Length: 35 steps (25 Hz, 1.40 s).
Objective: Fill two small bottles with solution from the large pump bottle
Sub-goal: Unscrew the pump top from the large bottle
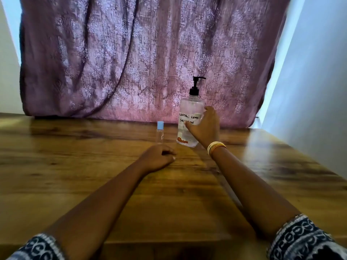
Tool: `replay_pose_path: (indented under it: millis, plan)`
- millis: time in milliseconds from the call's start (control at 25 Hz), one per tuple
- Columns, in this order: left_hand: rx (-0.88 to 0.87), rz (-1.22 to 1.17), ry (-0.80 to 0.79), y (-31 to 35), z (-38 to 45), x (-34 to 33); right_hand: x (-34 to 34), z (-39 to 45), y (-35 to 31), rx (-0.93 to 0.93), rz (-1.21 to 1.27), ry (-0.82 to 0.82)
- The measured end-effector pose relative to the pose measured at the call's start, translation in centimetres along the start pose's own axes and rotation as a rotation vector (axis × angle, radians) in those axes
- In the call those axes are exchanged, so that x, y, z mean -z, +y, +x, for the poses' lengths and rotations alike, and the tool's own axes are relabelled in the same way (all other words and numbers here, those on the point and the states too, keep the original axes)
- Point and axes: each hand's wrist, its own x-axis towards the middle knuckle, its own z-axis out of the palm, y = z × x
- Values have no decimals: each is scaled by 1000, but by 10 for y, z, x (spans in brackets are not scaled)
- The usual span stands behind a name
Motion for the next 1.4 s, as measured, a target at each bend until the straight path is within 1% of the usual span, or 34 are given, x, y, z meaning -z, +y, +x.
replay_pose_path:
  millis: [80, 120, 240, 360, 440, 520, 600, 680, 720, 800, 880, 1040, 1160, 1200, 1240, 1320, 1400]
  plan:
    - [39, -109, -24, -4, 5, 2, -7, 6, 0, -49, 168, -89]
    - [42, -130, -27, -5, 7, 2, -10, 8, 0, -63, 202, -108]
    - [56, -150, -17, -5, 9, -1, -15, 10, 3, -62, 206, -114]
    - [47, -151, -7, -2, 8, 0, -9, 10, -1, -14, 200, -95]
    - [44, -173, 29, -1, 5, 3, -4, 6, -8, 19, 183, -109]
    - [52, -283, 139, 3, 1, 7, 2, 1, -14, 46, 171, -155]
    - [35, -349, 324, 7, 1, 16, 12, -3, -20, 58, 216, -221]
    - [-25, -348, 480, 7, 4, 27, 24, -6, -22, 16, 308, -326]
    - [-72, -367, 513, 9, 5, 33, 29, -8, -23, -24, 365, -394]
    - [-144, -473, 488, 16, 4, 40, 38, -13, -26, -61, 454, -535]
    - [-199, -615, 402, 27, -1, 45, 43, -20, -31, -25, 510, -619]
    - [-302, -757, 285, 40, -10, 53, 44, -34, -41, 57, 559, -655]
    - [-297, -776, 320, 40, -9, 54, 50, -32, -47, 88, 549, -725]
    - [-297, -769, 342, 39, -8, 54, 54, -29, -53, 60, 569, -723]
    - [-294, -770, 358, 38, -7, 53, 58, -24, -60, 16, 607, -679]
    - [-296, -778, 367, 36, -4, 52, 61, -12, -76, -35, 675, -480]
    - [-313, -785, 374, 36, -4, 52, 59, -3, -93, 40, 666, -318]
